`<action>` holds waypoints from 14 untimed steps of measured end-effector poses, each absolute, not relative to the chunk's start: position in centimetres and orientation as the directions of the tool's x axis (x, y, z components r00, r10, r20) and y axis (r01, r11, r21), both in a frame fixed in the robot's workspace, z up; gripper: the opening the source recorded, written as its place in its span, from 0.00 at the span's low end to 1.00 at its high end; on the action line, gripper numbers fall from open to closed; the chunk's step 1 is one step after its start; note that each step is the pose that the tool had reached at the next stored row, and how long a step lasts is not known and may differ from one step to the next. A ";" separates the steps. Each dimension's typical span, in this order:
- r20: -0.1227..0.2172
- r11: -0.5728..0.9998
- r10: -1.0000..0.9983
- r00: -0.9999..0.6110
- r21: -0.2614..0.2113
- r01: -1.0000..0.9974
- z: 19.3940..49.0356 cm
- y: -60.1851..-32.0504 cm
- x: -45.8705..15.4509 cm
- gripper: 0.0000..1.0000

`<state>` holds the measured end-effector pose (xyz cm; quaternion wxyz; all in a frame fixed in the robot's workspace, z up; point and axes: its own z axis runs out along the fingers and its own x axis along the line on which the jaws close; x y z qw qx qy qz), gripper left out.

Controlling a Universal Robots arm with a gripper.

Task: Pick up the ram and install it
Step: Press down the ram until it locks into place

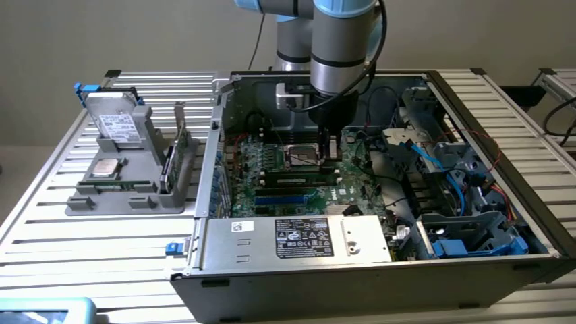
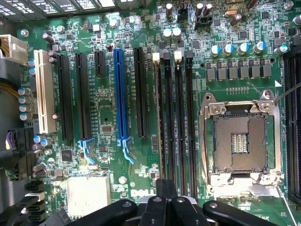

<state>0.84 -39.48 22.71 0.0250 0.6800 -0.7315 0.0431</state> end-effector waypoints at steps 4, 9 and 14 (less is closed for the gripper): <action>0.096 0.072 -0.993 -0.074 -0.030 -0.997 22.7 -39.5 0.8 0.11; 0.097 0.072 -0.993 -0.074 -0.031 -0.997 22.6 -39.5 0.8 0.11; 0.097 0.072 -0.993 -0.074 -0.032 -0.997 22.6 -39.5 0.8 0.11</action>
